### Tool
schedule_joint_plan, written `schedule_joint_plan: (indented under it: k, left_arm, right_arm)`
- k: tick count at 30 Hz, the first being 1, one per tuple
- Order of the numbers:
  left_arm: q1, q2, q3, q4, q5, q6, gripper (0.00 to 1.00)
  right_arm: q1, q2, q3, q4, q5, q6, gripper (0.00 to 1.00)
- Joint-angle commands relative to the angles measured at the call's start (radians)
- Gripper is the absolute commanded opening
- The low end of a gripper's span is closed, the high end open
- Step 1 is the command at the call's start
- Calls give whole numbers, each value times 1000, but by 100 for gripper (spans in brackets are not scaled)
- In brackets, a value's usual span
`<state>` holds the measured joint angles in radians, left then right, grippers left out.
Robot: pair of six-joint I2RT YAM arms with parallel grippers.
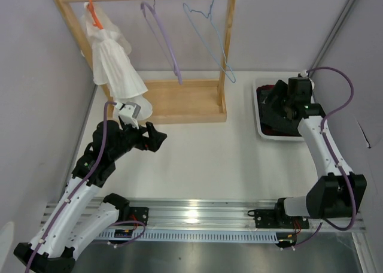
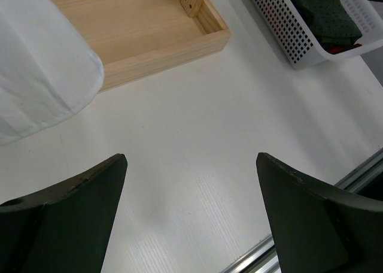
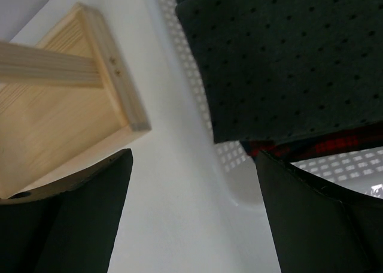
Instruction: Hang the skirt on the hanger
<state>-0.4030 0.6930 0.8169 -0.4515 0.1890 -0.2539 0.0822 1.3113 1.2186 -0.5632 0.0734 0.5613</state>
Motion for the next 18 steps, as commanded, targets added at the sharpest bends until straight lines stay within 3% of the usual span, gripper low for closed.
schedule_joint_plan:
  k: [1, 7, 9, 11, 18]
  left_arm:
    - [-3, -7, -1, 17, 27, -10, 95]
    - [-3, -20, 2, 7, 20, -7, 95]
    - [-3, -21, 4, 4, 17, -4, 95]
    - [-3, -21, 5, -1, 17, 1, 95]
    - [-3, -26, 1, 0, 20, -2, 95]
  right_arm:
    - [-33, 66, 74, -43, -5, -50, 90]
    - [-38, 160, 52, -18, 14, -52, 80]
    - [-35, 177, 32, -10, 29, -51, 74]
    - [-30, 190, 30, -9, 45, -60, 59]
    - [-12, 241, 41, -17, 72, -87, 57]
